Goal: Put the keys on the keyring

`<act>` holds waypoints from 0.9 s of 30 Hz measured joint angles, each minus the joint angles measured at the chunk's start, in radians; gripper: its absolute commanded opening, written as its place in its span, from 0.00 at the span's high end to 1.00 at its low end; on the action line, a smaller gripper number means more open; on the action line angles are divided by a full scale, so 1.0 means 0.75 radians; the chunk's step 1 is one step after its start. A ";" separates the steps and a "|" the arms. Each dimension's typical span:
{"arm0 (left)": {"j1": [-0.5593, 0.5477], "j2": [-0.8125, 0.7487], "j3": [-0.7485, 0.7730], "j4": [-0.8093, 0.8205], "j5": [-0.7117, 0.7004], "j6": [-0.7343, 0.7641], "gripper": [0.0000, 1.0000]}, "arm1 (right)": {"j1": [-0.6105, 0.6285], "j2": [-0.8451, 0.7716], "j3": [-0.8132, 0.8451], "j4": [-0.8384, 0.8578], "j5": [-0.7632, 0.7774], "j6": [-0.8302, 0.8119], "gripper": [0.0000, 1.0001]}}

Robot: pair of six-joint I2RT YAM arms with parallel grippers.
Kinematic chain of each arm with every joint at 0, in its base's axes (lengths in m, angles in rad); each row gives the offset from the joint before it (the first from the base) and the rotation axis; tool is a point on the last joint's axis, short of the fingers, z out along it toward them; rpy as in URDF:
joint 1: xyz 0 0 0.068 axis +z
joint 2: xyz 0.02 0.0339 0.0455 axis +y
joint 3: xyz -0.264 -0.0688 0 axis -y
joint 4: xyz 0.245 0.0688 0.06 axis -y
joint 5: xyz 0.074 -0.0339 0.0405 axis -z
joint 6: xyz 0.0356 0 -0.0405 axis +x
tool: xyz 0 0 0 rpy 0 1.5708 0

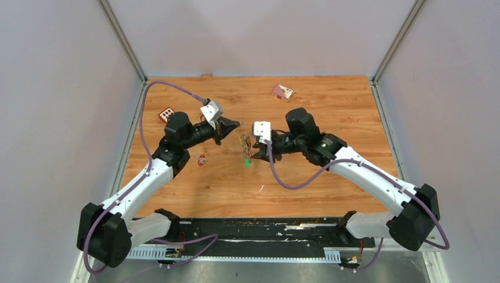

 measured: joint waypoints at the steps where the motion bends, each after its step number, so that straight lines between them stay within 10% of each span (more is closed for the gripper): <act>1: 0.010 -0.001 0.005 -0.013 -0.031 0.003 1.00 | 0.011 0.023 0.006 0.000 -0.001 0.000 0.64; 12: 0.159 0.020 0.204 -0.129 -0.309 0.106 1.00 | 0.237 0.310 0.082 0.004 0.058 -0.019 0.64; 27: 0.275 0.156 0.529 -0.348 -0.399 0.152 1.00 | 0.332 1.113 0.740 -0.036 0.160 -0.007 0.60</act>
